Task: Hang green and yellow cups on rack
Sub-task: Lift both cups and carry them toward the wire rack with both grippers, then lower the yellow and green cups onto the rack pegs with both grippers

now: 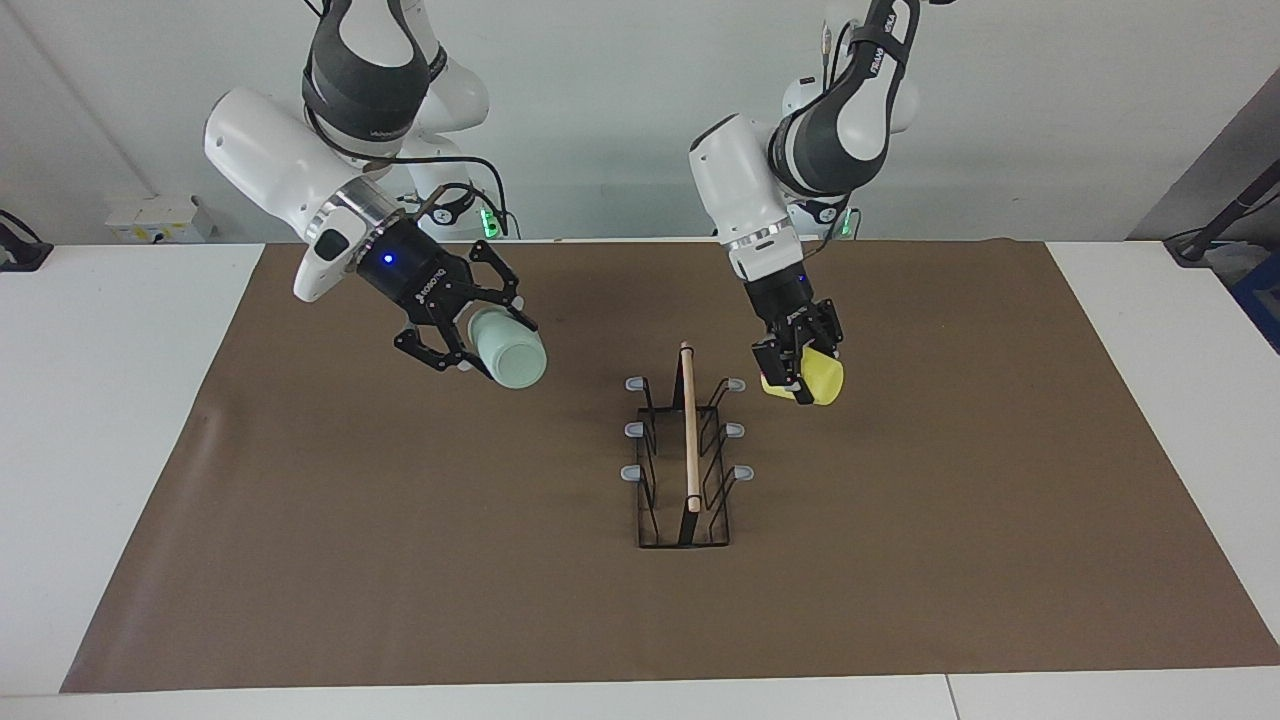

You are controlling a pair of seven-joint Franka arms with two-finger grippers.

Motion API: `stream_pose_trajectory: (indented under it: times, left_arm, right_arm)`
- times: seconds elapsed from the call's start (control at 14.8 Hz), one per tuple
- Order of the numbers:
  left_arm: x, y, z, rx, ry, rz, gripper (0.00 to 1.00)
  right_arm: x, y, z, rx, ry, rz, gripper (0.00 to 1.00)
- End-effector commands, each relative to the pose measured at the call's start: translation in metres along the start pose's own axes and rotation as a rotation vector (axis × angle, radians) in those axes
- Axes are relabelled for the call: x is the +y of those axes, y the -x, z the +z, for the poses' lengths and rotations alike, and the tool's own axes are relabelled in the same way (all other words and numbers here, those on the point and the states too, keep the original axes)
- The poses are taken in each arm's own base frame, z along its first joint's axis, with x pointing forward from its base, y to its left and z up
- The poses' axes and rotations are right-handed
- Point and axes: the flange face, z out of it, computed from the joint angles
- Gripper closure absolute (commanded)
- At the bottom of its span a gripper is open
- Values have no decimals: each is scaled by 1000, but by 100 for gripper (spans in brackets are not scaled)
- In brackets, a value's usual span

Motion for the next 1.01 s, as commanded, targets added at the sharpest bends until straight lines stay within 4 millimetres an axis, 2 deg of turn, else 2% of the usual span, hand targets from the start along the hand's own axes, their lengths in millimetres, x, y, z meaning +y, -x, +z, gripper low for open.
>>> stream_pose_trajectory:
  times: [0.0, 0.2, 0.47, 0.61, 0.74, 0.95]
  left_arm:
    - [-10, 18, -15, 54, 39, 22, 100]
    - [-8, 34, -18, 124, 53, 48, 100]
    - [-3, 59, -18, 152, 68, 62, 100]
    - [0, 77, -9, 208, 70, 72, 100]
    - [-2, 89, -2, 230, 56, 57, 100]
    - [-1, 127, 4, 285, 51, 72, 100]
  right_arm:
    - [-25, 42, -9, 126, -6, 6, 100]
    - [-45, 70, 7, 204, 7, 18, 100]
    - [-47, 106, 28, 288, 15, -2, 100]
    - [-65, 135, 54, 370, 3, 53, 100]
    - [-65, 152, 72, 409, 34, 20, 100]
    - [-61, 165, 83, 392, 55, -50, 100]
